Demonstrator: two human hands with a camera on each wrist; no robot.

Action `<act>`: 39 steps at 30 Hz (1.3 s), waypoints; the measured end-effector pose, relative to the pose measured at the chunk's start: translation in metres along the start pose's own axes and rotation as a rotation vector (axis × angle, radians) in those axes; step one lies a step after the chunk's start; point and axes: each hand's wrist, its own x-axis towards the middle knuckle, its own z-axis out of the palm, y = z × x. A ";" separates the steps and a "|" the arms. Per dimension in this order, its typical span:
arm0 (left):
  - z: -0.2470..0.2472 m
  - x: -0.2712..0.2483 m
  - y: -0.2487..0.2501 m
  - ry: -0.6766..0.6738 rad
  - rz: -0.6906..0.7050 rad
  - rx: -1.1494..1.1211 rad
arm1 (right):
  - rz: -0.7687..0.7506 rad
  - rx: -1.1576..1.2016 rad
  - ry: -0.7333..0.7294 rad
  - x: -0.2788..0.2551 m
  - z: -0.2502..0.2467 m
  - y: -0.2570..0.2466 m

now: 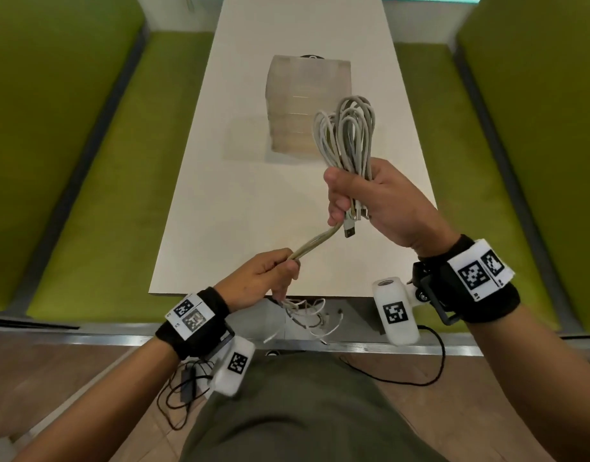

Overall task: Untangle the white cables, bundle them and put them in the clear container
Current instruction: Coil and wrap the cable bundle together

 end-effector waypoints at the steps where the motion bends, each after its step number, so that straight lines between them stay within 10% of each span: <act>1: -0.001 0.000 0.002 -0.020 0.003 0.036 | 0.005 0.009 0.004 0.000 0.002 0.001; 21: 0.015 0.018 0.048 0.077 0.176 -0.249 | -0.019 0.014 -0.135 0.011 0.025 -0.006; 31: 0.009 0.007 0.040 -0.097 -0.021 -0.228 | -0.011 -0.009 -0.086 0.009 0.011 -0.007; 39: -0.008 0.000 0.044 -0.232 -0.206 -0.481 | 0.208 -0.682 -0.588 0.008 0.010 -0.016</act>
